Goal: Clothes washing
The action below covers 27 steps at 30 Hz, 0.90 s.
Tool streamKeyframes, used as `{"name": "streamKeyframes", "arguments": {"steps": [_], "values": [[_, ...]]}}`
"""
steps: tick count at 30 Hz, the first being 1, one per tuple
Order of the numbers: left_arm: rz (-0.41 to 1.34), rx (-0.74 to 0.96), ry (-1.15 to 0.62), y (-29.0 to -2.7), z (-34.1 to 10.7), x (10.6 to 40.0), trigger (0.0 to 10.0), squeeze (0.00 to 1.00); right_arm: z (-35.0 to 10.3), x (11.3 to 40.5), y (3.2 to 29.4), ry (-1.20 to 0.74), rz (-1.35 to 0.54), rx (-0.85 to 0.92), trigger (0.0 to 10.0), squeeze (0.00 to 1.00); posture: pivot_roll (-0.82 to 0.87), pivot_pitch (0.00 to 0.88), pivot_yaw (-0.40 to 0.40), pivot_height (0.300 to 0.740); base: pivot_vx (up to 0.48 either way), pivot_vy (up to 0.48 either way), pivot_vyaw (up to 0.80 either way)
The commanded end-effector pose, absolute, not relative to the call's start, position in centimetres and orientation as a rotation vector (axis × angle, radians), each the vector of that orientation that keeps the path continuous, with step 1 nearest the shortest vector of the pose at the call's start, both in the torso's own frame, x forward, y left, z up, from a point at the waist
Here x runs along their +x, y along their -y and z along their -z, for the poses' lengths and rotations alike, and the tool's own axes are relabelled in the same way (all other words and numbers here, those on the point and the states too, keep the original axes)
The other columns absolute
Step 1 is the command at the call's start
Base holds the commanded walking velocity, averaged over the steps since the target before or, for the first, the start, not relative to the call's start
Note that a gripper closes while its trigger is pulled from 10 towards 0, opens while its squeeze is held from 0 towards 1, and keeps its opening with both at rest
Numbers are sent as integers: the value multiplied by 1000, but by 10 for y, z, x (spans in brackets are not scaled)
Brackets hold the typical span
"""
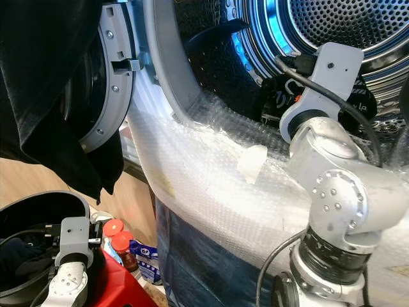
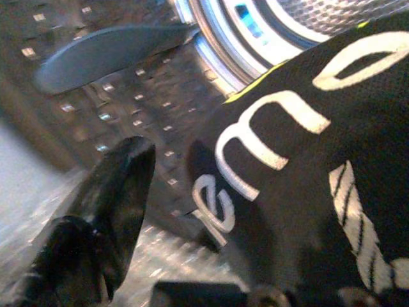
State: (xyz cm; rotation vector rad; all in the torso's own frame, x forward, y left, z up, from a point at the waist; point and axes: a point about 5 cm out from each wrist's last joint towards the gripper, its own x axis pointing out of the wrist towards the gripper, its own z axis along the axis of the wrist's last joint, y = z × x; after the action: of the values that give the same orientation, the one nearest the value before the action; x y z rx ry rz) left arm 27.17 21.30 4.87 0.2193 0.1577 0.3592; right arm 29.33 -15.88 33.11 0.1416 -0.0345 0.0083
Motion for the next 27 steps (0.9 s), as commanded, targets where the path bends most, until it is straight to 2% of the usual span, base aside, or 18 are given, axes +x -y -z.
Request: {"name": "streamKeyframes", "arguments": {"steps": [1,2,6,10,12,15,22,27], "values": [[-377,217,-180,-215,-46,270,10000,0,-338,286,155,55,-91,160,10000,0,-88,0,-22,740,0,0,0],[-379,216,-182,-215,-46,270,10000,0,-342,282,153,60,-177,142,10000,0,-94,0,-27,740,0,0,0],[-385,212,-188,-216,-45,270,10000,0,-342,272,152,36,-323,37,10000,0,-97,0,-31,740,0,0,0],[-388,211,-187,-216,-45,270,10000,0,-338,268,167,23,-292,-115,10000,0,-95,0,-26,740,0,0,0],[-386,211,-187,-217,-45,271,10000,0,-336,265,169,-9,-331,-117,10000,0,-95,0,-26,740,0,0,0],[-386,209,-191,-217,-45,270,10000,0,-336,260,173,-16,-331,-273,10000,0,-105,0,-30,740,0,0,0],[-385,200,-192,-213,-44,271,10000,0,-340,276,162,-5,-362,-146,10000,0,-91,0,-34,740,0,0,0],[-391,198,-185,-214,-47,270,10000,0,-342,277,174,-33,-347,-108,10000,0,-78,0,-42,740,0,0,0]]}}
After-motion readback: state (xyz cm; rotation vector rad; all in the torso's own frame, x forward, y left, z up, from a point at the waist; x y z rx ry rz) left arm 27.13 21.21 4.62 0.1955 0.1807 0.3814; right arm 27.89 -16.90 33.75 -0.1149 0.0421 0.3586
